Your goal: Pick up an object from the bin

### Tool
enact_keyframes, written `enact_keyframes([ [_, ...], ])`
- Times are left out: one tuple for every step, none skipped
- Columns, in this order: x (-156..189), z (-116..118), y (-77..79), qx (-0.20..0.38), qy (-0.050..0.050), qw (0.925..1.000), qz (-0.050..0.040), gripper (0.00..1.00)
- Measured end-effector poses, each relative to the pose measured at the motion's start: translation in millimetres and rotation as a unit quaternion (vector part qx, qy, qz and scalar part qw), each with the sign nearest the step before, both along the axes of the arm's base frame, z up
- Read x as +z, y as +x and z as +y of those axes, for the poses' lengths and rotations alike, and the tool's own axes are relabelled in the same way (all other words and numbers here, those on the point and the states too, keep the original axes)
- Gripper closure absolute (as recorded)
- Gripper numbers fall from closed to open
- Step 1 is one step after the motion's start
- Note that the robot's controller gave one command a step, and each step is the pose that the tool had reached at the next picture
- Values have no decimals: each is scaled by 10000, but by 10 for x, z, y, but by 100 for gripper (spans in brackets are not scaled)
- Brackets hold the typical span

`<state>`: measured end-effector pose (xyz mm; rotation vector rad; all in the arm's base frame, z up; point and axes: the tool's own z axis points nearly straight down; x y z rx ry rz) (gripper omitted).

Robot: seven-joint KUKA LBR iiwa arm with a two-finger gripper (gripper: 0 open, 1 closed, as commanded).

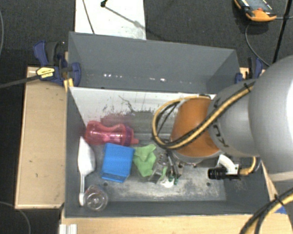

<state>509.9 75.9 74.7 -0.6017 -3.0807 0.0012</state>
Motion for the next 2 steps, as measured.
enact_keyframes([
  [178,-1,-5,0,0,10000,8,100],
  [315,1,10,3,5,10000,-22,100],
])
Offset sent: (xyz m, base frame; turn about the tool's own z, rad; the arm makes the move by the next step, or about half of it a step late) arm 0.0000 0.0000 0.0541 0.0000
